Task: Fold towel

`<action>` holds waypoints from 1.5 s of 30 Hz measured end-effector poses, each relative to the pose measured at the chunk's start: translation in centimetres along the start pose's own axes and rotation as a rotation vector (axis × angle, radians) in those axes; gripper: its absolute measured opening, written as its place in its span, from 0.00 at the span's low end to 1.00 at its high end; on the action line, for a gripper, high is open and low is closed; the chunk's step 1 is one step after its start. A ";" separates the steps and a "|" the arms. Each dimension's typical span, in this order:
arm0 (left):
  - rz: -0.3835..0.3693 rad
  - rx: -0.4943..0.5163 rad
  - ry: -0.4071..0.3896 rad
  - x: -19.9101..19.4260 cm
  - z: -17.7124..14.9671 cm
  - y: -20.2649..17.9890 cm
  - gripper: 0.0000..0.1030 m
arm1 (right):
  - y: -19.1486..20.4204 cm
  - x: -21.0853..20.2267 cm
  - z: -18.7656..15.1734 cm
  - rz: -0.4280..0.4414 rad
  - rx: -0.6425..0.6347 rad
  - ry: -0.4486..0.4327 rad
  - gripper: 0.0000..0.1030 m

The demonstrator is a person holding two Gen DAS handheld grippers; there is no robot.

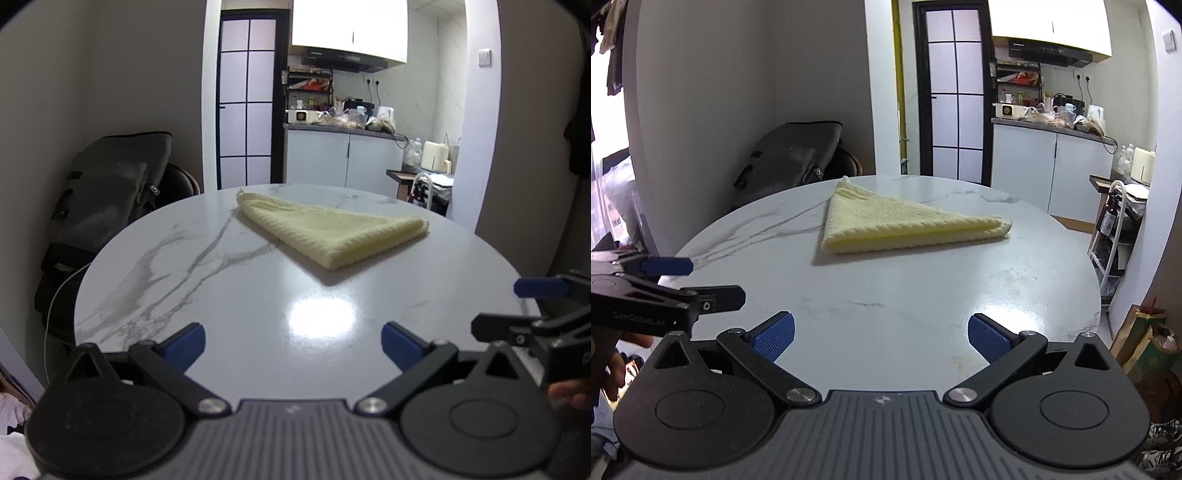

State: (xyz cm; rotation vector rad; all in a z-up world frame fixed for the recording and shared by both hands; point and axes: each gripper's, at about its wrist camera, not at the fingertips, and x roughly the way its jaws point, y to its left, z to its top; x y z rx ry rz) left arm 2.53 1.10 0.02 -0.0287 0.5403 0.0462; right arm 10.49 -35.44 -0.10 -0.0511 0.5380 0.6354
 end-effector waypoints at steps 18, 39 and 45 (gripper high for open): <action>-0.011 0.014 0.033 0.8 -0.4 -0.8 1.00 | 0.1 -0.6 -0.1 -0.021 -0.004 -0.019 1.00; -0.032 0.025 0.031 1.4 -0.6 -1.6 1.00 | -0.7 -0.5 -0.3 -0.063 0.009 0.020 1.00; -0.039 0.024 0.037 1.7 -0.8 -1.6 1.00 | -0.7 -0.4 -0.2 -0.066 0.012 0.028 1.00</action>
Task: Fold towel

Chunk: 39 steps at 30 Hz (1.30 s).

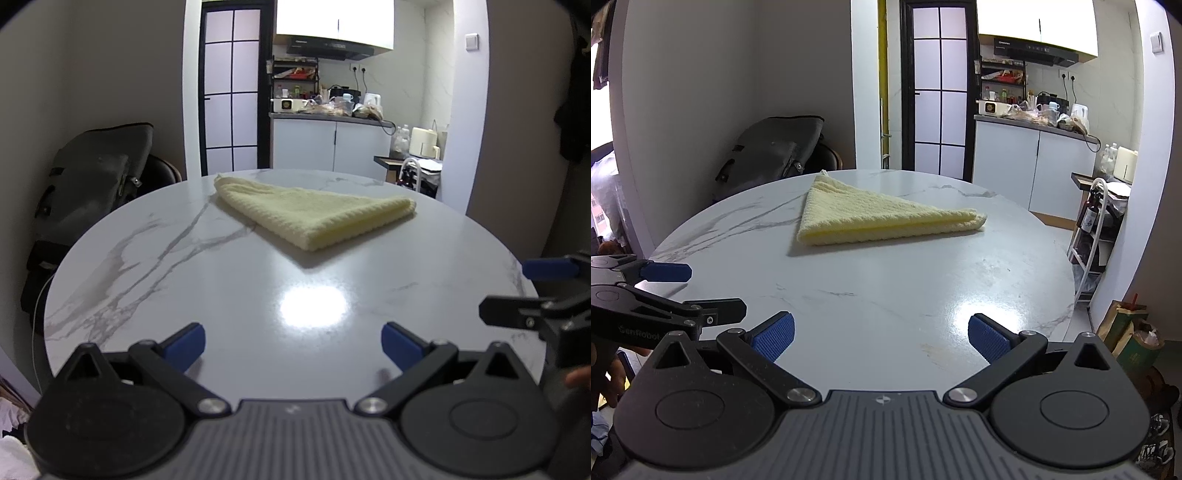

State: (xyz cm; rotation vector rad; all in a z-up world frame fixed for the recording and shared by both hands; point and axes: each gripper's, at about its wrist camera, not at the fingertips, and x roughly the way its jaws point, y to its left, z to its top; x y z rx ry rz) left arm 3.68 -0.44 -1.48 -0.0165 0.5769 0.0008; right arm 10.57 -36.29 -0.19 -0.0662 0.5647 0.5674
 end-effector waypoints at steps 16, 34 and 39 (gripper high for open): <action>0.006 0.001 -0.001 -0.2 0.1 0.1 1.00 | 0.1 0.2 0.0 -0.002 -0.012 0.005 1.00; -0.003 -0.002 0.002 -0.1 0.4 0.1 1.00 | 0.3 0.6 0.1 0.002 -0.010 0.015 1.00; -0.009 0.011 -0.003 0.0 0.3 0.0 1.00 | 0.4 0.6 0.1 0.002 -0.009 0.018 1.00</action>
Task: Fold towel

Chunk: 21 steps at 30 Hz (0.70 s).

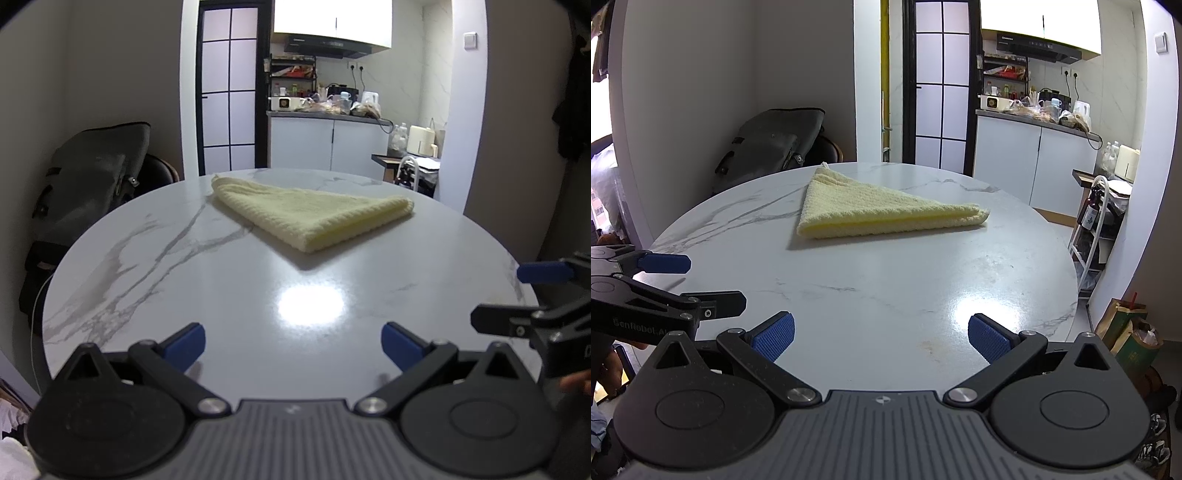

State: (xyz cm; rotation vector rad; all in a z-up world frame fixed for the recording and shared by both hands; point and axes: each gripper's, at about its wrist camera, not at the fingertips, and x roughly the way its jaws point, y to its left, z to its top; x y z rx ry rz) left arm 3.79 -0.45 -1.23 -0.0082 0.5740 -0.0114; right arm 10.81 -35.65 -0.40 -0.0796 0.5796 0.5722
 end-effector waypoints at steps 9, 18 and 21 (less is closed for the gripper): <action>-0.007 0.006 0.010 0.2 -0.3 -0.1 1.00 | -0.2 0.0 0.0 0.005 0.005 0.004 1.00; 0.008 0.019 -0.007 0.5 -0.7 -0.2 1.00 | 0.0 0.2 0.1 -0.001 0.001 0.009 1.00; 0.005 0.013 -0.020 0.4 -0.8 -0.2 1.00 | 0.0 0.3 0.1 -0.001 0.001 0.013 1.00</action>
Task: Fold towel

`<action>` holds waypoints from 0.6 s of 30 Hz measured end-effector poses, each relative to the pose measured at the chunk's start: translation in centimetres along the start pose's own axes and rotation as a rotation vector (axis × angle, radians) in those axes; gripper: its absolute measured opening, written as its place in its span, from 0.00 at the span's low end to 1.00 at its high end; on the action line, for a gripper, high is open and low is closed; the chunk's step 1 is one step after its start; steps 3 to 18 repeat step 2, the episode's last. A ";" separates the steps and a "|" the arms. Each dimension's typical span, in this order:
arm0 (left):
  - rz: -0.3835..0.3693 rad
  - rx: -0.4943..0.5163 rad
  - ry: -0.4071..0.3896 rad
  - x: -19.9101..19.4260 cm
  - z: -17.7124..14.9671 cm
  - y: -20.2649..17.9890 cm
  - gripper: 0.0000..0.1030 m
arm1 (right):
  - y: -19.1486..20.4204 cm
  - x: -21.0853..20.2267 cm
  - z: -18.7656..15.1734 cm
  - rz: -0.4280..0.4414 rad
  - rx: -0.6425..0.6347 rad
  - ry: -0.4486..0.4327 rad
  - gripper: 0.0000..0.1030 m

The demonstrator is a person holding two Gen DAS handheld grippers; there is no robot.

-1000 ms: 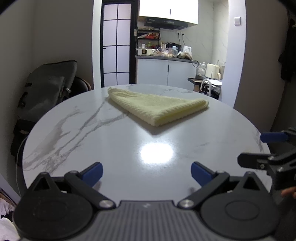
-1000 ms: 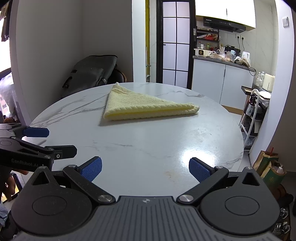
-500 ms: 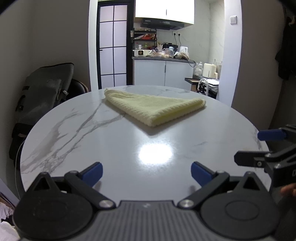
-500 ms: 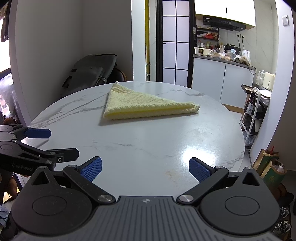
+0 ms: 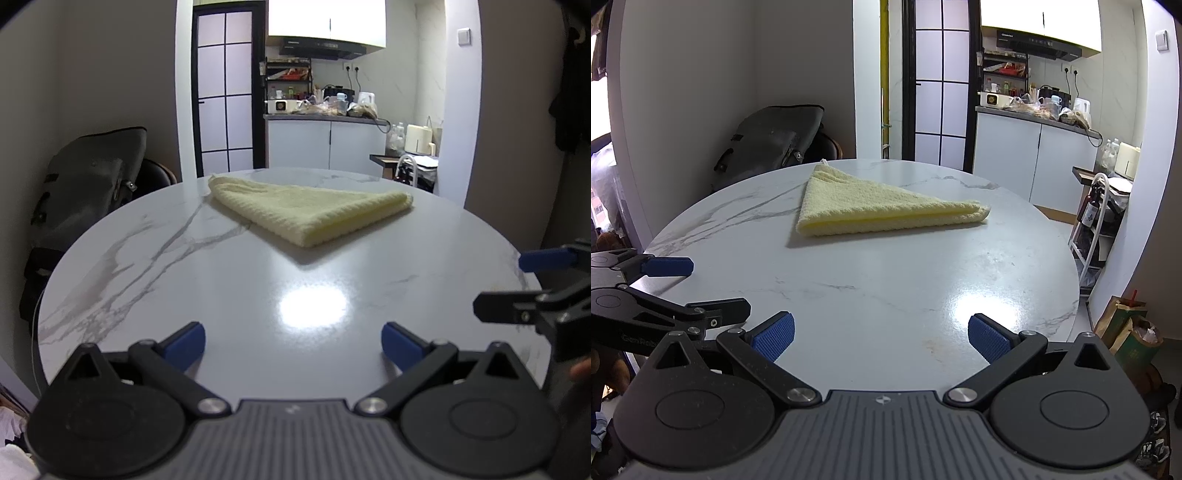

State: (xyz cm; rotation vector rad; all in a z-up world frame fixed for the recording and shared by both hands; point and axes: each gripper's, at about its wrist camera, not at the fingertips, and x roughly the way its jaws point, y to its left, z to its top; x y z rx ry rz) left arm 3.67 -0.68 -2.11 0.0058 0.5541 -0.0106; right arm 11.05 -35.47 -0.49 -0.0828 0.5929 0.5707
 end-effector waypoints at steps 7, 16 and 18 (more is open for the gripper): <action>0.001 -0.004 -0.006 -0.1 0.0 0.0 1.00 | 0.0 0.0 0.0 0.000 0.002 0.001 1.00; 0.001 -0.004 -0.006 -0.1 0.0 0.0 1.00 | 0.0 0.0 0.0 0.000 0.002 0.001 1.00; 0.001 -0.004 -0.006 -0.1 0.0 0.0 1.00 | 0.0 0.0 0.0 0.000 0.002 0.001 1.00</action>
